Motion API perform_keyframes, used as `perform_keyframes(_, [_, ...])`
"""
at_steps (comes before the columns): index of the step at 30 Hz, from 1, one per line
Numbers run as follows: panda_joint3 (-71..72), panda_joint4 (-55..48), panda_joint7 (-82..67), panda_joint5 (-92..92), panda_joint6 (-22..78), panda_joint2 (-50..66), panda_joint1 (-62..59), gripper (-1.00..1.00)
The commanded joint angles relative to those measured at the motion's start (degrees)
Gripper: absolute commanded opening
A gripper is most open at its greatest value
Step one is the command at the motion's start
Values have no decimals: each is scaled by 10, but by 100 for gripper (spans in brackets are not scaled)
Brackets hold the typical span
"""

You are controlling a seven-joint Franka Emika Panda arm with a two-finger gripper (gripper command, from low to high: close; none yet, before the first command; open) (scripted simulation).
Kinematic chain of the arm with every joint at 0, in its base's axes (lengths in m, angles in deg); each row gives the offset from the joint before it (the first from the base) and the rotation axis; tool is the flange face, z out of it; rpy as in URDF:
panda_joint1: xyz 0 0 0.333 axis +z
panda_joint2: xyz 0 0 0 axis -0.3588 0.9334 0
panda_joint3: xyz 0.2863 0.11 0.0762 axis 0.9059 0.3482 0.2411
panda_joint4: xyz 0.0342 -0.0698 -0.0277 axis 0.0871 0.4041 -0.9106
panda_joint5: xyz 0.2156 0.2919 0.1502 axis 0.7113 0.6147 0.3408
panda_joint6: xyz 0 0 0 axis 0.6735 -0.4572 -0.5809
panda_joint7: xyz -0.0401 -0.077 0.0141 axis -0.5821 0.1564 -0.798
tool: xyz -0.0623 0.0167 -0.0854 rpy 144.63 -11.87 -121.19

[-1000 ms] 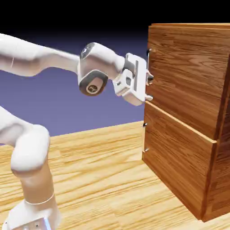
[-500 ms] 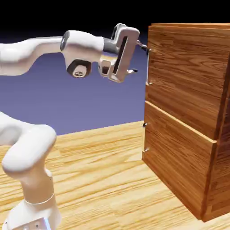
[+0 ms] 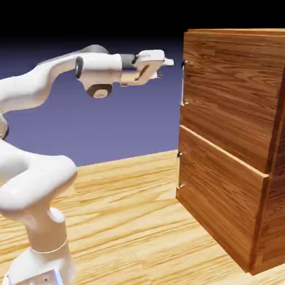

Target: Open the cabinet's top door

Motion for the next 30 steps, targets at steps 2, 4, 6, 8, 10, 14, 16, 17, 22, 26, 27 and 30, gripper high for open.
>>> perform_keyframes(2, [26,-9,48,50,6,-20,-24,0])
perform_keyframes(4, [52,-19,96,100,11,-39,-47,0])
perform_keyframes(6, [78,-28,144,150,17,-59,-71,0])
perform_keyframes(8, [90,-33,166,173,19,-68,-82,0])
perform_keyframes(10, [98,-63,166,188,31,-69,-123,0])
perform_keyframes(14, [110,-103,166,208,47,-71,-178,-100])
perform_keyframes(16, [100,-82,166,213,70,-87,-168,-100])
perform_keyframes(17, [90,-61,166,218,94,-103,-158,-100])
perform_keyframes(22, [43,42,146,235,206,-160,-102,-100])
perform_keyframes(26, [-5,125,99,231,280,-168,-38,-100])
perform_keyframes(27, [-21,146,87,226,300,-171,-23,-100])
perform_keyframes(30, [-77,207,55,197,364,-178,20,-100])
